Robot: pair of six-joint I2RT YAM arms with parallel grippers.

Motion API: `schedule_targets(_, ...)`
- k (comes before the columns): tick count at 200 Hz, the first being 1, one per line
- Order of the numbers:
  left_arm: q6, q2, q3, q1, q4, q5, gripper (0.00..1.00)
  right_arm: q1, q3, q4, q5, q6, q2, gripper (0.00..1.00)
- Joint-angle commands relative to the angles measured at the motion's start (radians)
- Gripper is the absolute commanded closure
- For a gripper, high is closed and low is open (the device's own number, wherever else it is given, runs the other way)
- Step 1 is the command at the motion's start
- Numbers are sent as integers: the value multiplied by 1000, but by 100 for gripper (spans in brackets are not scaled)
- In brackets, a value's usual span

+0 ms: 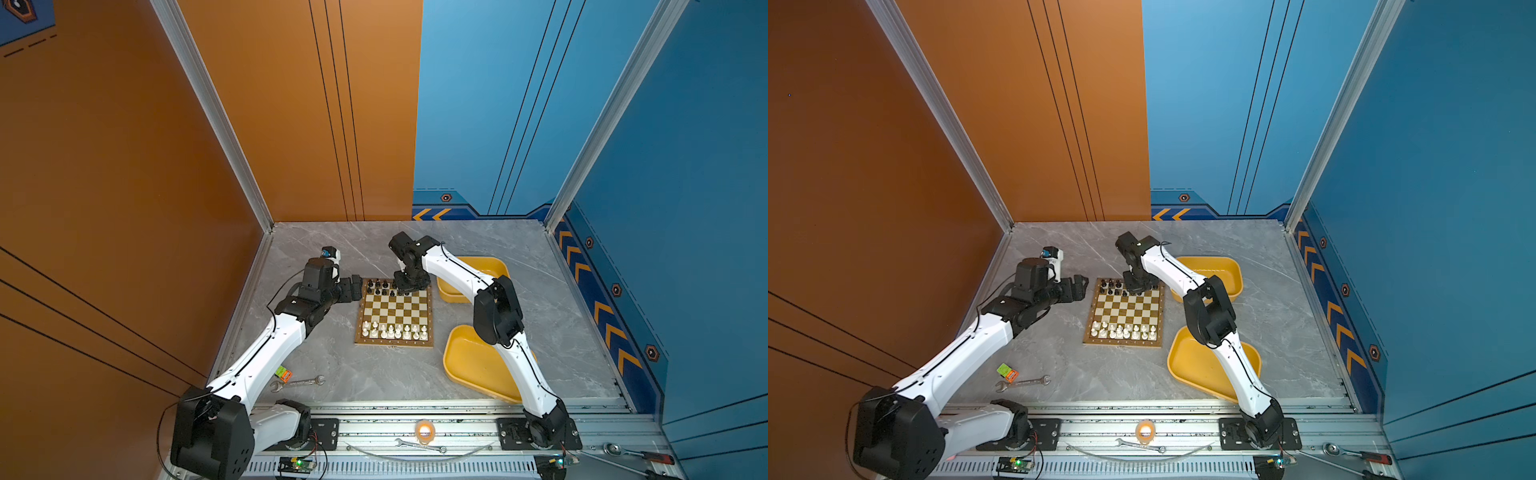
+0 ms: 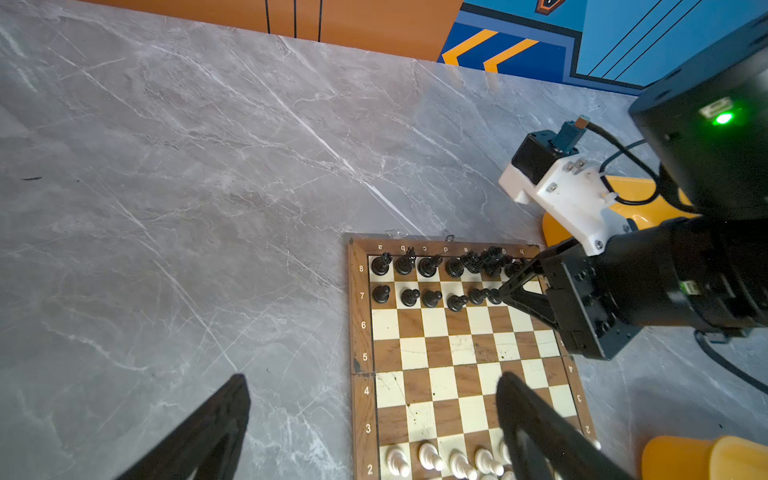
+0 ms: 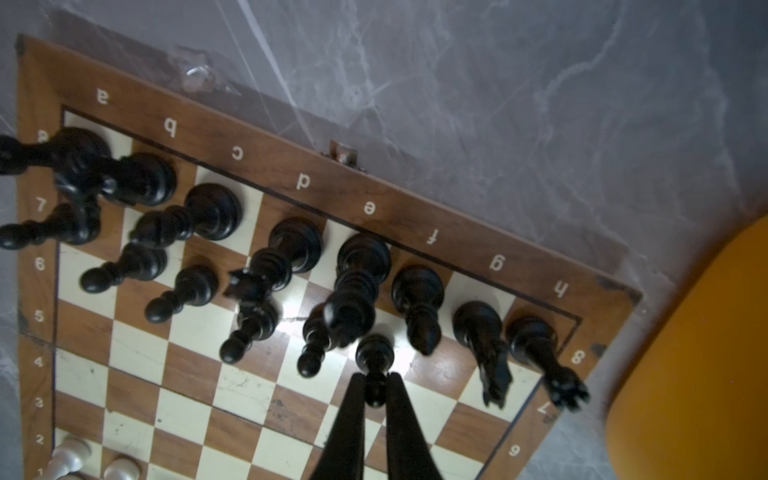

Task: Set up the chess pieces on the board
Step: 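Lower the black pawn onto the second-rank square and open the right gripper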

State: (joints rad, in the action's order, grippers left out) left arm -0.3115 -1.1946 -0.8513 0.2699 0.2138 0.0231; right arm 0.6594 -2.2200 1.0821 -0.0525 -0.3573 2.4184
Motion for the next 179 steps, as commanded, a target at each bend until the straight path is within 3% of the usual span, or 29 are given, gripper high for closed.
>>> schedule_targets(1,-5,-11,-13,-8,12,8,7,-12,-26,32,11,-12,18,89)
schedule_targets(179,-8,-13,-2,-17,4,23,7,0,-26,50,-3,-20,16,87)
